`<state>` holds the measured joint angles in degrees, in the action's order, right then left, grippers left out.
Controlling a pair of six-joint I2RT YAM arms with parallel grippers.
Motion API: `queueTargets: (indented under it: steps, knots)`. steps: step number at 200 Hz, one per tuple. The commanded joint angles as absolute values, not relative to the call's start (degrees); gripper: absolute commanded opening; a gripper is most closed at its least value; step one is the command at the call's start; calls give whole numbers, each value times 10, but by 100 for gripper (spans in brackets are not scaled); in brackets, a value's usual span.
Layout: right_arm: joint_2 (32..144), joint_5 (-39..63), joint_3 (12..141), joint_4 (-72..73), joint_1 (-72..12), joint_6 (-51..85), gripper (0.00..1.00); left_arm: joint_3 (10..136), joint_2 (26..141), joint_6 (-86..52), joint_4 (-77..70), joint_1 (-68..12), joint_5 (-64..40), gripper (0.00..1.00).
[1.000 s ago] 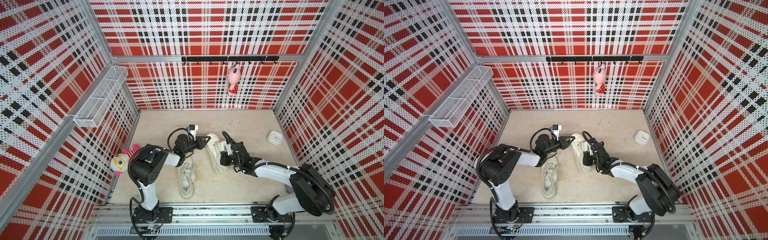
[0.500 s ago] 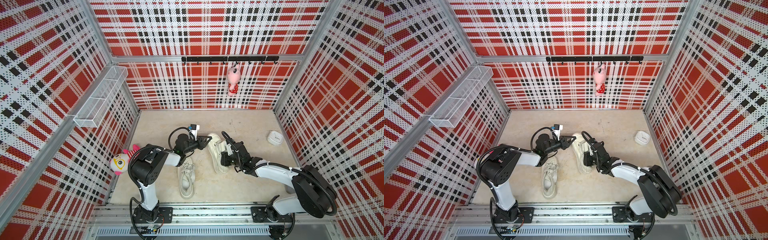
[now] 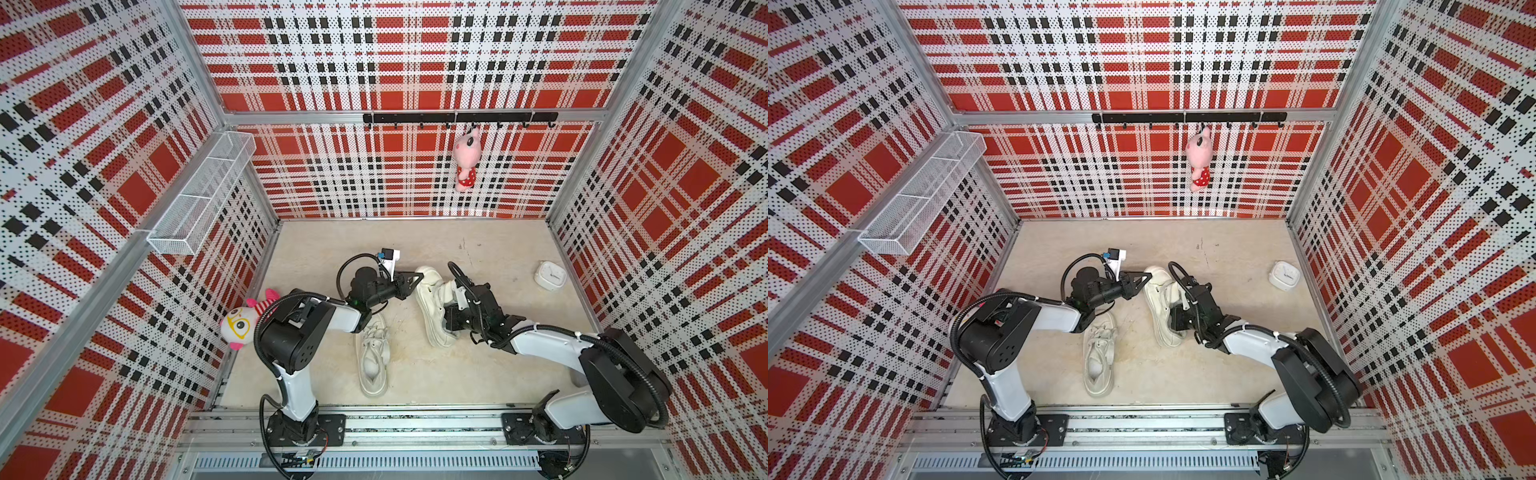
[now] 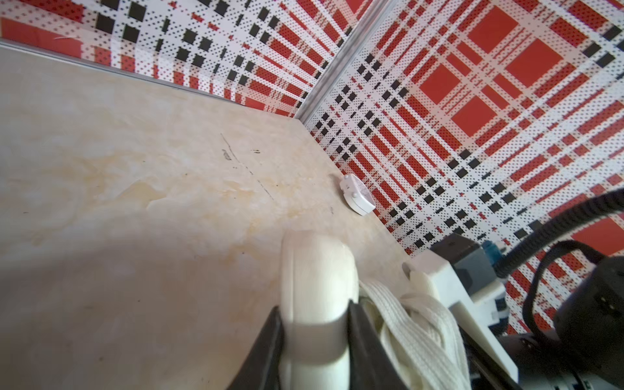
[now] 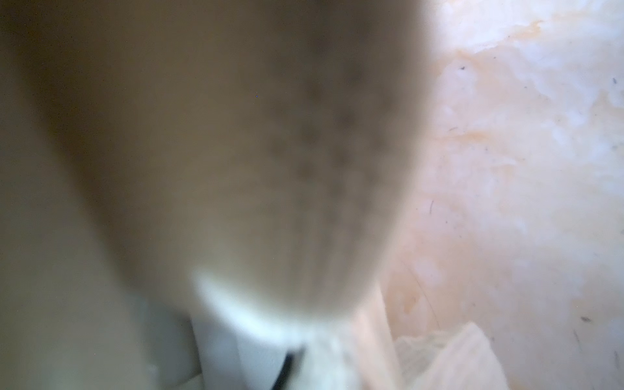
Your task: Remove the insole from the shoe
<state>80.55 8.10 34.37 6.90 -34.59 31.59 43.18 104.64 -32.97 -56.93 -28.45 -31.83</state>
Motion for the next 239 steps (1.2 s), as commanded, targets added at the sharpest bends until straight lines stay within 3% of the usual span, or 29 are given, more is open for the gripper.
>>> queueTargets:
  steps: [1, 76, 148, 192, 215, 239]
  knots:
    - [752, 137, 365, 40, -337, 342, 0, 431, 998, -282, -624, -306, -367, 21]
    - [672, 264, 430, 51, -320, 487, 0, 439, 938, -125, -476, -339, -204, 18]
    - [625, 319, 367, 149, -282, 622, 0, 418, 906, -81, -455, -351, -93, 17]
    - [625, 239, 385, -87, -279, 471, 0, 412, 916, -149, -486, -319, -138, 16]
    - [613, 211, 373, -132, -273, 386, 29, 410, 921, -161, -496, -316, -148, 16]
    - [585, 201, 357, -132, -270, 297, 53, 415, 930, -167, -495, -314, -164, 15]
